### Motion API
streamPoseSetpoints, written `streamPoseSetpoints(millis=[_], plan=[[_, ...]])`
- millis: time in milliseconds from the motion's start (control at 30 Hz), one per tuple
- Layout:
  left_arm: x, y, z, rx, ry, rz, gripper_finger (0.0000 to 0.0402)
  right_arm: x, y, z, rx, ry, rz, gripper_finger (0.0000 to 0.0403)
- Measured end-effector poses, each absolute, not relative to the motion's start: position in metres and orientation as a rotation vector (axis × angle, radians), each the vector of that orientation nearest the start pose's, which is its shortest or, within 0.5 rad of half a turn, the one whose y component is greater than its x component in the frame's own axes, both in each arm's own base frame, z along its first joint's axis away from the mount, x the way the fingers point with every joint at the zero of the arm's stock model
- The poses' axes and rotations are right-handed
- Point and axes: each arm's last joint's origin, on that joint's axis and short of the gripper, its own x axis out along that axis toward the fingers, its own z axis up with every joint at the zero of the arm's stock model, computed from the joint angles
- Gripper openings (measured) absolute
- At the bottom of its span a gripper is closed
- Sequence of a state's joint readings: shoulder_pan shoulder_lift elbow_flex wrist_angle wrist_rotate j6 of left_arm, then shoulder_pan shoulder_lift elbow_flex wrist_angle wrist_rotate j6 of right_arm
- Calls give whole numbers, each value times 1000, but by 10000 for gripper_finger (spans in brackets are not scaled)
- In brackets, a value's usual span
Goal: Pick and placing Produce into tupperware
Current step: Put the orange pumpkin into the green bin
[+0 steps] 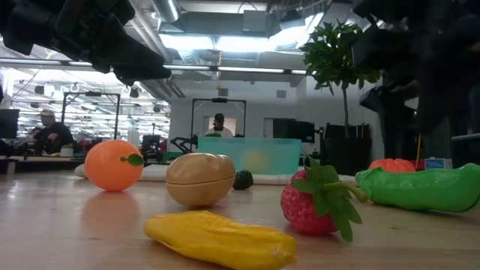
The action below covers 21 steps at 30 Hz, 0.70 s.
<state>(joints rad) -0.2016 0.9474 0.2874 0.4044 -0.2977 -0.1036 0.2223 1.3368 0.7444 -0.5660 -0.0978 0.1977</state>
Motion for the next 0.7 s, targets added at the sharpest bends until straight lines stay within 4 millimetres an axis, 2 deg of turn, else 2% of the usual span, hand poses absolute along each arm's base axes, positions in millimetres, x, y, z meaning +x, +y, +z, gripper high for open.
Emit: streamPoseSetpoints(millis=[433,700], plan=[[186,-29,191,-41,243,109,218,245,58,155,79,1238,133,273],[186,-29,191,-40,243,108,218,249,59,148,81,1247,130,273]])
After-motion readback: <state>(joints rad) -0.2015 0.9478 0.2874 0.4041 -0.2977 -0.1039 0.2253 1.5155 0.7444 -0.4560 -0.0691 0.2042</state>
